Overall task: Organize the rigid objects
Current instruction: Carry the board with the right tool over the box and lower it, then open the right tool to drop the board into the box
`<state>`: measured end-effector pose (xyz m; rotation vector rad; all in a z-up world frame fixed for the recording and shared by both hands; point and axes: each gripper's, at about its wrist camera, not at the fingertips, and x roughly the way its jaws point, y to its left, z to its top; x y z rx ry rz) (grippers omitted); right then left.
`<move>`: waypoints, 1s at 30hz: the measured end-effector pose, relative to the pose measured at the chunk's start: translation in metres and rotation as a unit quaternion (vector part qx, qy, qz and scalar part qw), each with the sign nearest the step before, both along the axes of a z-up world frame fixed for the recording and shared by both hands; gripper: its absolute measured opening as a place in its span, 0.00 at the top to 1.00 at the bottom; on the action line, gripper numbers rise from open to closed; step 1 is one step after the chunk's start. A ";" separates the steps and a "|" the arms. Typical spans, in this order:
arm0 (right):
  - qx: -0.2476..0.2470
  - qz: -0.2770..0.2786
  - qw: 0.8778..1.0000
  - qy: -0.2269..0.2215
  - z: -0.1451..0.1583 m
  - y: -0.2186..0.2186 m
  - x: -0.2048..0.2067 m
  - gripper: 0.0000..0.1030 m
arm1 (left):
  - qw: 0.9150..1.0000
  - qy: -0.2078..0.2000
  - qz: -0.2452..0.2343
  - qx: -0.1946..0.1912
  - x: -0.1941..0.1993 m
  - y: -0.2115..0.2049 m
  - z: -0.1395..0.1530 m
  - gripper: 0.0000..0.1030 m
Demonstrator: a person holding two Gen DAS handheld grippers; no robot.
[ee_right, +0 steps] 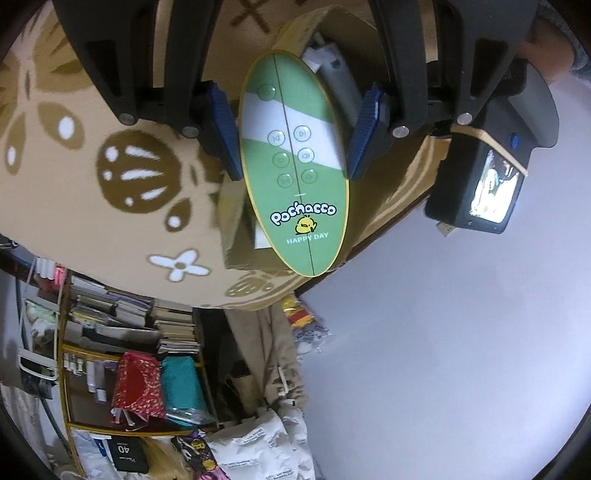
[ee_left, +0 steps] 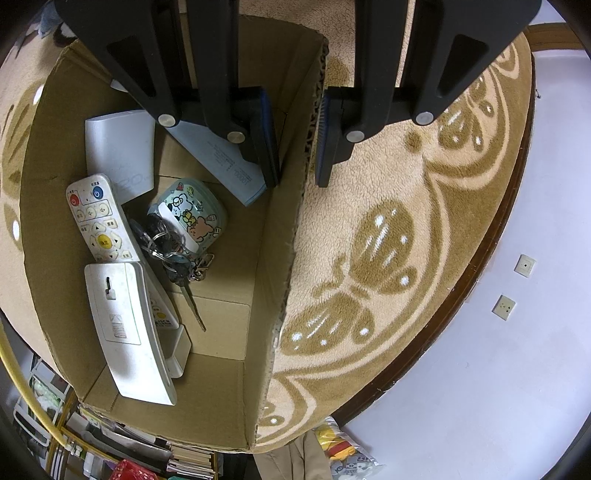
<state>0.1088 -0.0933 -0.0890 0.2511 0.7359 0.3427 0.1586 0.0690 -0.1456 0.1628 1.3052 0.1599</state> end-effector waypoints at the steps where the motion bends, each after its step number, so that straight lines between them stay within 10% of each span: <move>1: 0.002 0.001 1.000 -0.001 0.000 0.001 0.001 0.41 | 1.000 0.000 0.000 0.000 0.000 0.000 0.000 0.81; 30: -0.022 -0.021 0.999 0.024 -0.011 -0.005 0.007 0.36 | 1.000 -0.001 0.000 0.003 0.000 -0.002 0.001 0.80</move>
